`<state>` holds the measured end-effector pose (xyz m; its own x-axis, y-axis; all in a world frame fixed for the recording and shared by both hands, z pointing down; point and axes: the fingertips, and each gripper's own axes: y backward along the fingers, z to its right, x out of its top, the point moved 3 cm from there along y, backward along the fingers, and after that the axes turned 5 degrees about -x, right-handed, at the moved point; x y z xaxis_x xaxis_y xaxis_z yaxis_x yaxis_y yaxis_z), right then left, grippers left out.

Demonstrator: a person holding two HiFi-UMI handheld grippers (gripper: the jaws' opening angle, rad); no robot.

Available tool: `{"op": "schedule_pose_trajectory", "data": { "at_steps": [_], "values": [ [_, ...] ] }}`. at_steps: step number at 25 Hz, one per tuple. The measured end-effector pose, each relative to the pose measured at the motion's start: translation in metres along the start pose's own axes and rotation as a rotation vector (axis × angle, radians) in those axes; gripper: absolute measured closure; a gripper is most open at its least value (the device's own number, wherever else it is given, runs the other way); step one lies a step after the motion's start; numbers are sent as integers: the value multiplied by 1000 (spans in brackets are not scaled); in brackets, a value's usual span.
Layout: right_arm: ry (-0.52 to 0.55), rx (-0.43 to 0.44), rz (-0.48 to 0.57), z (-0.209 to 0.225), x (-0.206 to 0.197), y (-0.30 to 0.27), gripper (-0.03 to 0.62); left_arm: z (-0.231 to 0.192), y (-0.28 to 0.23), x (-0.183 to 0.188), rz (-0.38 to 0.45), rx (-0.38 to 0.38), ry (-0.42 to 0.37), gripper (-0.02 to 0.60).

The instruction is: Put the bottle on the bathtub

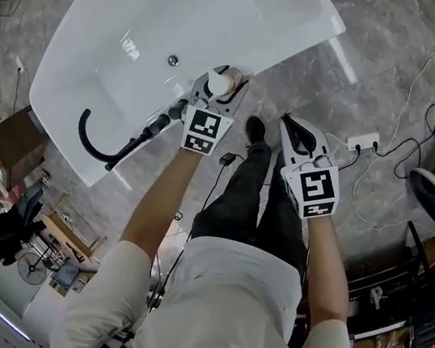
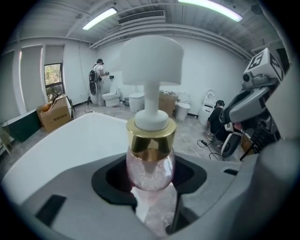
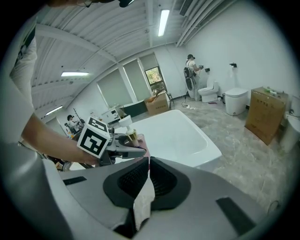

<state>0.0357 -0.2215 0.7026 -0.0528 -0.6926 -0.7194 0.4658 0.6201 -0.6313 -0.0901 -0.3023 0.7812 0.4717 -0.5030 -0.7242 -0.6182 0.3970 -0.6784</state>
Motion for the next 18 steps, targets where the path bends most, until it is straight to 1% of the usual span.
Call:
{"op": "schedule_pose_trajectory", "data": {
  "at_steps": [5,9,15,18],
  "values": [
    [-10,2,-11,1,-9,-4,560,-5,-15,-9,-11,22,6,364],
    [-18,3,-18,2,-19,-7,560,-6,-28,-18,-19,40,-17,364],
    [-12,21,-41,-3,-34,-6,560,-9,-31,-16,18,46,-6,362],
    [-21,19,-47,-4,-38,-6,560,-8,-29,-18,37,44,-25,359]
  ]
}}
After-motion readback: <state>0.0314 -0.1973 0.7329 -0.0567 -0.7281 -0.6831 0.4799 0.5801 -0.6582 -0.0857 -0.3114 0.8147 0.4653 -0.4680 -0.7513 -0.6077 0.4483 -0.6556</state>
